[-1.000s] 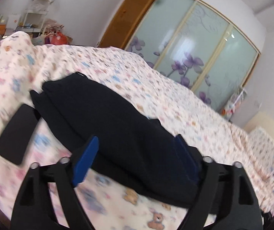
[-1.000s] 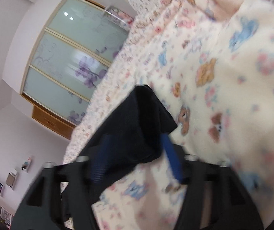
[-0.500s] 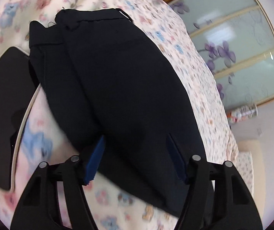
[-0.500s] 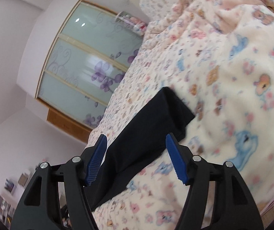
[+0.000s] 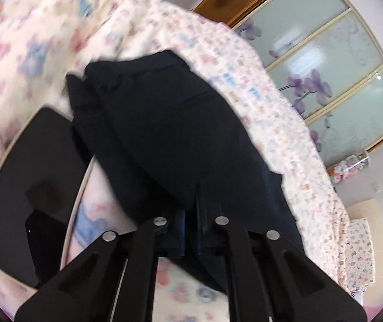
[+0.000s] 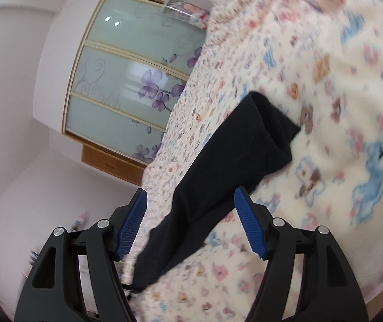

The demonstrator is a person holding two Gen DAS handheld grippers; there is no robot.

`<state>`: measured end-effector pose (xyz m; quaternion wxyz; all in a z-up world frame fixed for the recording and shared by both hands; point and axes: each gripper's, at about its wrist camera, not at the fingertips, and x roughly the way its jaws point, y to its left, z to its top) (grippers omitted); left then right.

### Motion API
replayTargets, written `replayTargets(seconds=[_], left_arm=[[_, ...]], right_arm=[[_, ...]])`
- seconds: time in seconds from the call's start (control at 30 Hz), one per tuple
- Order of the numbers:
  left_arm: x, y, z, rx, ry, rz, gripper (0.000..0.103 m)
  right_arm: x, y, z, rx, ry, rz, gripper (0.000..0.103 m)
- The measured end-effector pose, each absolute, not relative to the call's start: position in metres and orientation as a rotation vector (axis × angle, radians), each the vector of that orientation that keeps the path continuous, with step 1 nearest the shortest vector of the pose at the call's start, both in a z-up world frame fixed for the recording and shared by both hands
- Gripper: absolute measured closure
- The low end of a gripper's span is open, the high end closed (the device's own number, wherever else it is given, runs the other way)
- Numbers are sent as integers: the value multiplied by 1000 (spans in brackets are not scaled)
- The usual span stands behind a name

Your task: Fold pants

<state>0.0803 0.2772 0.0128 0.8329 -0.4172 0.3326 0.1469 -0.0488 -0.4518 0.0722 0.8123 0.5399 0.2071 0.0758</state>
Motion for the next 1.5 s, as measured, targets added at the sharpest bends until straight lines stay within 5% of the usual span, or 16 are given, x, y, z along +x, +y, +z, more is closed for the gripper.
replayTargets(seconds=[0.1,0.17,0.27,0.47,0.67,0.77,0.83,1.0,1.2,1.37,1.5], left_arm=[[73,269,9,-856,680,321,80],[62,259,15,-824,616,315,41],[39,241,29,-716,491,400,10],[17,195,59,-431,284,375,2],[29,162,67,-283,267,328,2],[27,154,68,-255,267,313,2],[28,152,66,-241,267,309,2],[28,151,61,-228,269,304,2],[31,144,59,-197,283,302,2],[33,148,59,-214,292,299,2],[35,150,56,-229,311,309,2]], right_arm=[[-44,-450,65,1240,474,170,34],[-39,-449,61,1280,503,162,38],[-25,-444,55,1308,571,124,41],[2,-433,39,1297,688,9,43],[21,-442,25,1327,692,-112,48],[30,-449,19,1312,684,-174,63],[33,-451,19,1272,689,-202,86],[60,-427,73,870,741,-210,93],[48,-393,182,357,264,36,93],[55,-461,76,658,641,-172,93],[37,-477,33,790,686,-176,93]])
